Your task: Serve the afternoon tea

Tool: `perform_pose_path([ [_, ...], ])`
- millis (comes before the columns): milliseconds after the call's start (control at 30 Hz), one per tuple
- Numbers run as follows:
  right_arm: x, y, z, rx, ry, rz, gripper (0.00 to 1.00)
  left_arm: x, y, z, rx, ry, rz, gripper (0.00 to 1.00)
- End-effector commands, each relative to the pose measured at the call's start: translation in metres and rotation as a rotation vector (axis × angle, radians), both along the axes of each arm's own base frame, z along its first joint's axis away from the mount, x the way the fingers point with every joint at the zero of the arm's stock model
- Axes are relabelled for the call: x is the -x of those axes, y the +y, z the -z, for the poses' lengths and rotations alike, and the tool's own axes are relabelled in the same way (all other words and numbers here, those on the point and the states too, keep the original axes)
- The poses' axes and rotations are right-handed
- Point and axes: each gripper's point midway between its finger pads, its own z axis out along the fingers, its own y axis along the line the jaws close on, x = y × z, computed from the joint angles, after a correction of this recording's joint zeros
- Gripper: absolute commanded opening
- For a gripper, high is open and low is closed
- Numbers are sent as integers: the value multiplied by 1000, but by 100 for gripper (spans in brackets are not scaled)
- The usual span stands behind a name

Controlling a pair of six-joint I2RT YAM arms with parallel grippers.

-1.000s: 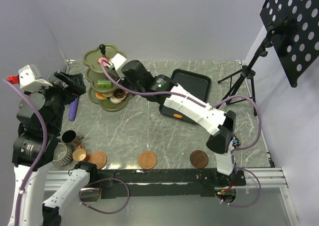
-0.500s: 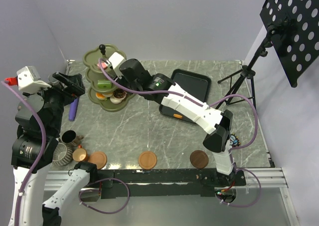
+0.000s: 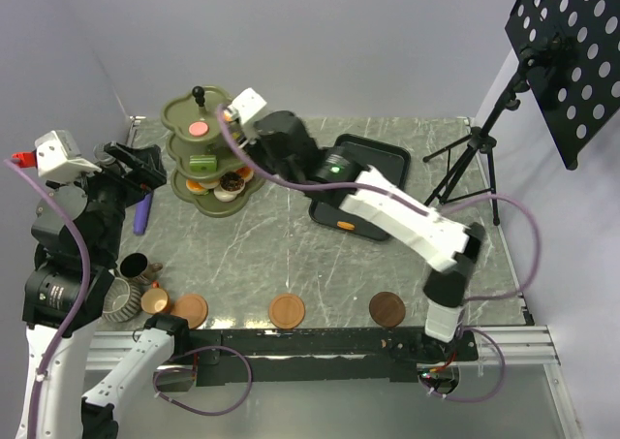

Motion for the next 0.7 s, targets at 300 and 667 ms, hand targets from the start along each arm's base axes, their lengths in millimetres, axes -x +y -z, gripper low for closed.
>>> perform_pose_path([
  [300,22,-144,21,-166,159,360,43,-8,-4,-1,15,-12,9,100],
  [667,74,-217,178,75,491,570,44,-15,-11,6,18,12,37,100],
])
